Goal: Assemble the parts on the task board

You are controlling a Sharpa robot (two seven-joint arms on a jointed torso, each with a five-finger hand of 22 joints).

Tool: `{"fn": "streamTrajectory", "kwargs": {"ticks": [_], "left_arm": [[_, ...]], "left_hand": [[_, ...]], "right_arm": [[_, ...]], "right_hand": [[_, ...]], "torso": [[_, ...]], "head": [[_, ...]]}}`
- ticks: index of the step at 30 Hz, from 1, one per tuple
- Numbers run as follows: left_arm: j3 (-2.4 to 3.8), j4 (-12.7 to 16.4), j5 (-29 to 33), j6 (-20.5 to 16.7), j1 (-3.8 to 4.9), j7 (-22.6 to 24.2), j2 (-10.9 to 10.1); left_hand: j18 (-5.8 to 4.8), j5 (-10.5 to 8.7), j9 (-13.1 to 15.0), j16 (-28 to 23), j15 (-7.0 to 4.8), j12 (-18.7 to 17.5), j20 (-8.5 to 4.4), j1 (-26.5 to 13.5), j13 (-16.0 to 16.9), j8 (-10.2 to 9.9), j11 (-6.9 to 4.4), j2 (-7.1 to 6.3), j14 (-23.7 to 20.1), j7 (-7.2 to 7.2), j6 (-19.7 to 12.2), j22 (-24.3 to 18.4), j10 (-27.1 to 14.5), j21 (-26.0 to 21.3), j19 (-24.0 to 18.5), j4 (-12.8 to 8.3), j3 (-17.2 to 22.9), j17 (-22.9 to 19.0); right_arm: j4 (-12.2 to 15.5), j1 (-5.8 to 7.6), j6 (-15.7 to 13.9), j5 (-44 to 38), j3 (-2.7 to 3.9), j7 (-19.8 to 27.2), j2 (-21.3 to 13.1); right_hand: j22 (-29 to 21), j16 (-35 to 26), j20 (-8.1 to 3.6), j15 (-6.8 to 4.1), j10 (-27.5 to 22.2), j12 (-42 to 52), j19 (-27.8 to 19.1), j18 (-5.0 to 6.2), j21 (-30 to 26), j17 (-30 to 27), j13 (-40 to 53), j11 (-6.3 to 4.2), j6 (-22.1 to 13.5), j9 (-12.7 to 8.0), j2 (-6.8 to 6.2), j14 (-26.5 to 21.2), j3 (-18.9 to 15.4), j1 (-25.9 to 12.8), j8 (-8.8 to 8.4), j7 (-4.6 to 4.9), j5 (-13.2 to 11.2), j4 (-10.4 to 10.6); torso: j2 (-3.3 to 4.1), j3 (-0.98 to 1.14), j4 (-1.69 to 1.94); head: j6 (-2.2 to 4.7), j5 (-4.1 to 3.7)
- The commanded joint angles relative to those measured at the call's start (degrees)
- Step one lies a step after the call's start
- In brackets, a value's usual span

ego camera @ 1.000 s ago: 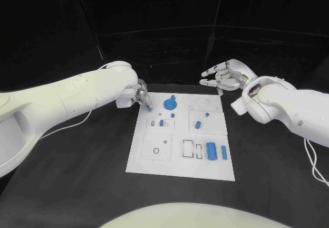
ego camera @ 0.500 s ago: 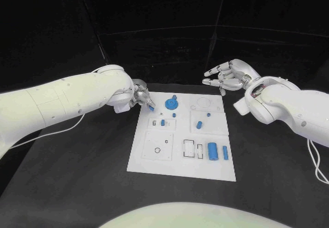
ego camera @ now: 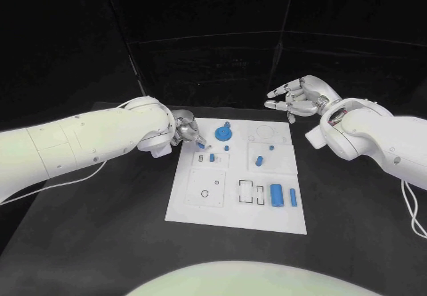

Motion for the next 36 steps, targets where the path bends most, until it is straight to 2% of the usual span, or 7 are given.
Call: {"fn": "streamTrajectory", "kwargs": {"ticks": [1, 14, 18, 31, 36], "left_arm": [[0.03, 0.3, -2.7, -3.08, -0.42, 1.89, -0.31], [0.02, 1.4, -4.0, -2.13, -1.93, 1.77, -0.77], [0.02, 1.3, -4.22, -1.74, -2.12, 1.63, -0.77], [0.02, 1.47, -4.4, 1.41, -2.44, 0.28, -0.92], [0.02, 1.51, -4.41, 2.56, -2.46, -0.21, -1.03]], "left_hand": [[-0.58, 0.31, 0.11, 0.18, -0.21, 0.28, 0.08, 0.23, -0.02, 0.43, -0.12, -0.08, 6.05, -0.52, 0.01, 0.08, 0.68, 0.31, 0.95, -6.92, 7.22, 15.09], [-0.6, 0.28, 0.4, 0.18, -0.32, -0.14, 0.0, 0.57, -0.6, 1.09, -0.28, -1.64, 6.05, -0.67, 0.19, 0.19, 0.79, 0.37, 0.97, -7.69, 7.36, 15.09], [-0.6, 0.28, 0.43, 0.18, -0.33, -0.17, -0.01, 0.64, -0.63, 1.17, -0.29, -1.78, 6.05, -0.69, 0.23, 0.22, 0.81, 0.39, 0.97, -7.78, 7.35, 15.09], [-0.61, 0.27, 0.46, 0.18, -0.34, -0.2, -0.02, 0.7, -0.67, 1.25, -0.31, -1.93, 6.05, -0.7, 0.31, 0.25, 0.83, 0.41, 0.98, -7.86, 7.32, 15.09], [-0.58, 0.26, 0.48, 0.18, -0.34, -0.2, -0.03, 0.72, -0.65, 1.3, -0.31, -1.99, 6.05, -0.71, 0.35, 0.13, 0.86, 0.31, 0.95, -7.88, 7.31, 15.09]], "right_arm": [[0.0, 0.1, 0.23, 0.0, 0.04, 0.31, -0.06], [-0.04, 0.1, 0.3, 0.04, 0.04, 0.32, -0.05], [-0.06, 0.1, 0.33, 0.04, 0.04, 0.33, -0.02], [-0.18, 0.09, 0.43, 0.04, 0.03, 0.36, 0.06], [-0.21, 0.09, 0.45, 0.04, 0.03, 0.36, 0.06]], "right_hand": [[-0.03, -0.21, -0.09, -0.4, -0.17, 0.02, 0.05, 0.59, -0.3, 0.03, 0.0, -0.03, -0.04, -0.08, 0.31, 2.61, -0.26, -0.1, 0.39, -0.11, 0.27, 0.09], [-0.04, -0.25, -0.09, -0.4, -0.18, 0.02, 0.07, 0.59, -0.31, -0.03, -0.02, -0.03, -0.04, -0.08, 0.44, 2.6, -0.32, -0.24, 0.41, -0.11, 0.29, 0.24], [-0.04, -0.25, -0.09, -0.4, -0.18, 0.02, 0.07, 0.59, -0.31, -0.03, -0.02, -0.03, -0.04, -0.08, 0.44, 2.6, -0.32, -0.24, 0.41, -0.11, 0.29, 0.24], [-0.05, -0.22, -0.09, -0.4, -0.15, 0.06, 0.08, 0.59, -0.32, 0.04, 0.02, -0.03, -0.04, -0.08, 0.51, 2.62, -0.35, -0.31, 0.43, -0.11, 0.3, 0.31], [-0.05, -0.22, -0.09, -0.4, -0.15, 0.06, 0.08, 0.59, -0.32, 0.04, 0.02, -0.03, -0.04, -0.08, 0.51, 2.62, -0.35, -0.31, 0.43, -0.11, 0.3, 0.31]], "torso": [[-0.01, 0.06, -0.08], [0.02, 0.0, -0.07], [0.01, 0.05, -0.11], [0.04, 0.0, -0.06], [0.04, 0.04, -0.1]], "head": [[0.01, -0.03], [-0.12, 0.03], [-0.17, 0.2], [-0.37, 0.25], [-0.4, 0.21]]}}
